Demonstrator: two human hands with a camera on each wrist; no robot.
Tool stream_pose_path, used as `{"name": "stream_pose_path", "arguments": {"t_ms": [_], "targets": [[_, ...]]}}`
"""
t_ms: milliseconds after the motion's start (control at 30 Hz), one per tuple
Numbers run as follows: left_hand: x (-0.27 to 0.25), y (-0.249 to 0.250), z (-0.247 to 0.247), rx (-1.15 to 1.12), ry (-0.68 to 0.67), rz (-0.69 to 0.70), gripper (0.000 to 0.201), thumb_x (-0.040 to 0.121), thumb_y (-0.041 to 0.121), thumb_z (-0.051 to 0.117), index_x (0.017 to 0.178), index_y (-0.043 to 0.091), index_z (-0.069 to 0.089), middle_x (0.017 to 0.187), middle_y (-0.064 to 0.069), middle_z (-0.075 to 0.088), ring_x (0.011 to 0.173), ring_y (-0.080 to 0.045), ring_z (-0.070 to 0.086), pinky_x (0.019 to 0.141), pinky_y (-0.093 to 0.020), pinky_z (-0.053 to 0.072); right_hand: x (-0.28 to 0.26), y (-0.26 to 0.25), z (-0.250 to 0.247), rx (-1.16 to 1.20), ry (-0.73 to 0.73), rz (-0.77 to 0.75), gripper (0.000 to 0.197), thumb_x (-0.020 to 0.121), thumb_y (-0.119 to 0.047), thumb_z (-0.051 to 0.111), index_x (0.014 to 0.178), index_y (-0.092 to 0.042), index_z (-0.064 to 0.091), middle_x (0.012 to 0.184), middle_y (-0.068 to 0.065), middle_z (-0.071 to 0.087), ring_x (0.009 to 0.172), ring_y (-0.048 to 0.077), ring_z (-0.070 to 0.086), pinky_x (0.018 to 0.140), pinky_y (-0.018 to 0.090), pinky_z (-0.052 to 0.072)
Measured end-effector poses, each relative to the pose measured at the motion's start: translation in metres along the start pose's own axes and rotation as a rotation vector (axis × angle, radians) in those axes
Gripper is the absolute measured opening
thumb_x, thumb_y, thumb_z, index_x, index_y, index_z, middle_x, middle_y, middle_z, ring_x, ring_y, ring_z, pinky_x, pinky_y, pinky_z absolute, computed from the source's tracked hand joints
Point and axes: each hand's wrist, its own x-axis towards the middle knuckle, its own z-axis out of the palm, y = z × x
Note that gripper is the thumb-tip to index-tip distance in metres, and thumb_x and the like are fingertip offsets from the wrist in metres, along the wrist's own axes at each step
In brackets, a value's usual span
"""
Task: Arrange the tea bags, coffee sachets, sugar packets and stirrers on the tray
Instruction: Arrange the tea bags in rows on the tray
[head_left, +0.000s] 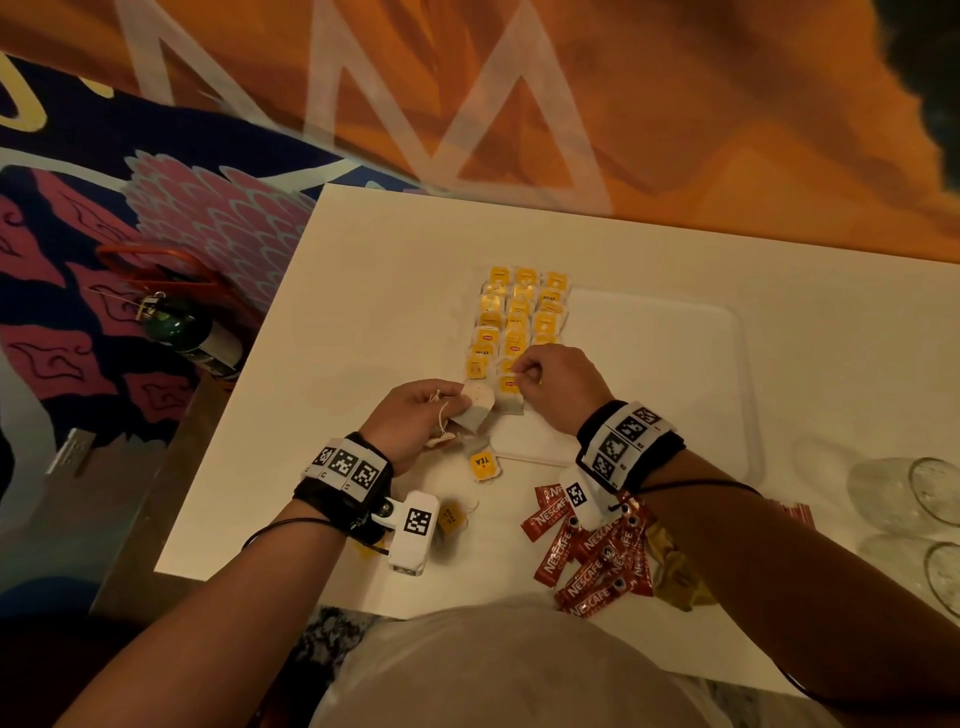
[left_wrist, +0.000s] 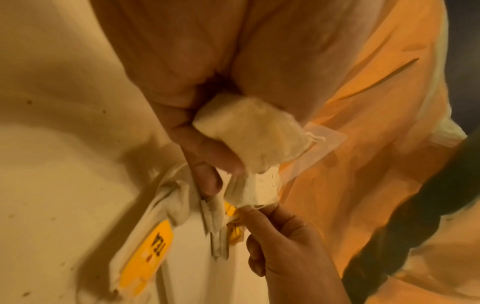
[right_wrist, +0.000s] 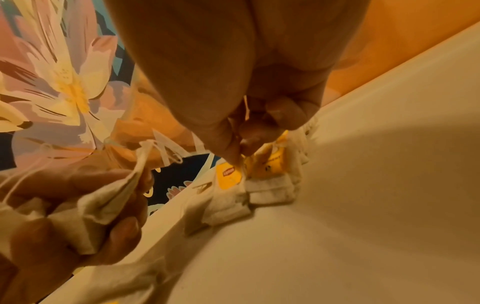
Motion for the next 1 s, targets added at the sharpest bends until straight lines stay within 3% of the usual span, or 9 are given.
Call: {"name": "stream_pose_path", "arguments": {"t_ms": [100,200,333,433,567,667,833,933,1000], "targets": [[-0.004,0.003,0.006,0.004,-0.019,0.022,0.008,0.092,0.002,0.065,0.091,0.010,0.067,0.075,-0.005,0.073,0.057,-0.014,0.070,0.049,-0.018,0.051,-0.003,0.001,-0.001,0.023,0.028,-0.016,0.014,0.094,-0.022,0.062,0.106,-0.019,0.070,0.103,0.000,0.067,0.092,0.016,0.063,0.084,0.036,0.053],[-0.006,0.006,0.011,-0.015,-0.039,0.051,0.010,0.092,-0.002,0.063,0.088,0.006,0.066,0.080,-0.008,0.072,0.062,-0.016,0.073,0.050,-0.017,0.051,-0.010,0.000,-0.002,0.119,0.046,-0.038,0.021,0.098,-0.018,0.056,0.115,-0.017,0.068,0.114,0.002,0.067,0.100,0.014,0.063,0.088,0.031,0.050],[-0.004,0.006,0.012,0.062,-0.073,0.054,0.007,0.093,0.006,0.065,0.090,0.010,0.069,0.087,-0.003,0.073,0.065,-0.018,0.073,0.065,-0.026,0.051,-0.027,-0.002,-0.009,0.252,-0.028,-0.158,0.037,0.098,-0.005,0.052,0.130,-0.019,0.062,0.114,0.001,0.064,0.082,-0.013,0.054,0.076,0.010,0.041],[-0.001,0.005,0.013,0.114,-0.127,0.062,0.007,0.094,0.009,0.065,0.094,0.009,0.072,0.089,0.000,0.074,0.064,-0.017,0.073,0.070,-0.032,0.041,-0.033,-0.003,-0.013,0.238,-0.088,-0.301,0.045,0.094,0.000,0.056,0.132,-0.022,0.062,0.118,-0.001,0.059,0.089,-0.008,0.053,0.079,0.009,0.040],[-0.002,0.008,0.018,0.166,-0.167,0.080,0.010,0.095,0.011,0.064,0.099,0.008,0.073,0.083,0.000,0.075,0.061,-0.014,0.070,0.071,-0.033,0.039,-0.033,0.000,-0.017,0.275,-0.100,-0.337,0.030,0.090,0.002,0.064,0.107,-0.021,0.073,0.117,-0.002,0.058,0.087,0.013,0.060,0.077,0.017,0.046],[-0.003,0.011,0.020,0.194,-0.187,0.092,0.015,0.097,0.009,0.061,0.093,0.014,0.074,0.076,-0.004,0.074,0.060,-0.013,0.069,0.067,-0.031,0.043,-0.034,0.002,-0.024,0.246,-0.110,-0.334,0.017,0.090,-0.007,0.071,0.099,-0.022,0.074,0.119,-0.003,0.058,0.079,0.010,0.059,0.072,0.011,0.041],[-0.003,0.012,0.019,0.251,-0.183,0.097,0.016,0.096,0.003,0.059,0.107,-0.003,0.069,0.078,-0.006,0.073,0.062,-0.014,0.070,0.058,-0.022,0.051,-0.036,0.005,-0.040,0.263,-0.060,-0.266,0.008,0.094,-0.019,0.069,0.102,-0.019,0.069,0.111,-0.009,0.069,0.085,0.005,0.064,0.072,0.009,0.042],[0.001,0.011,0.012,0.443,-0.139,0.160,0.010,0.093,0.008,0.065,0.096,0.006,0.075,0.087,-0.009,0.074,0.063,-0.012,0.065,0.060,-0.022,0.051,-0.037,0.010,-0.046,0.219,-0.014,-0.219,0.007,0.095,-0.017,0.067,0.102,-0.015,0.068,0.087,-0.014,0.066,0.077,-0.003,0.060,0.067,0.006,0.040],[0.004,0.010,0.006,0.622,-0.115,0.222,0.006,0.088,0.016,0.071,0.089,0.015,0.077,0.088,-0.004,0.076,0.060,-0.005,0.061,0.061,-0.023,0.050,-0.037,0.014,-0.047,0.169,-0.020,-0.213,0.009,0.095,-0.015,0.065,0.103,-0.017,0.068,0.085,-0.017,0.064,0.078,0.000,0.060,0.067,0.008,0.041]]}}
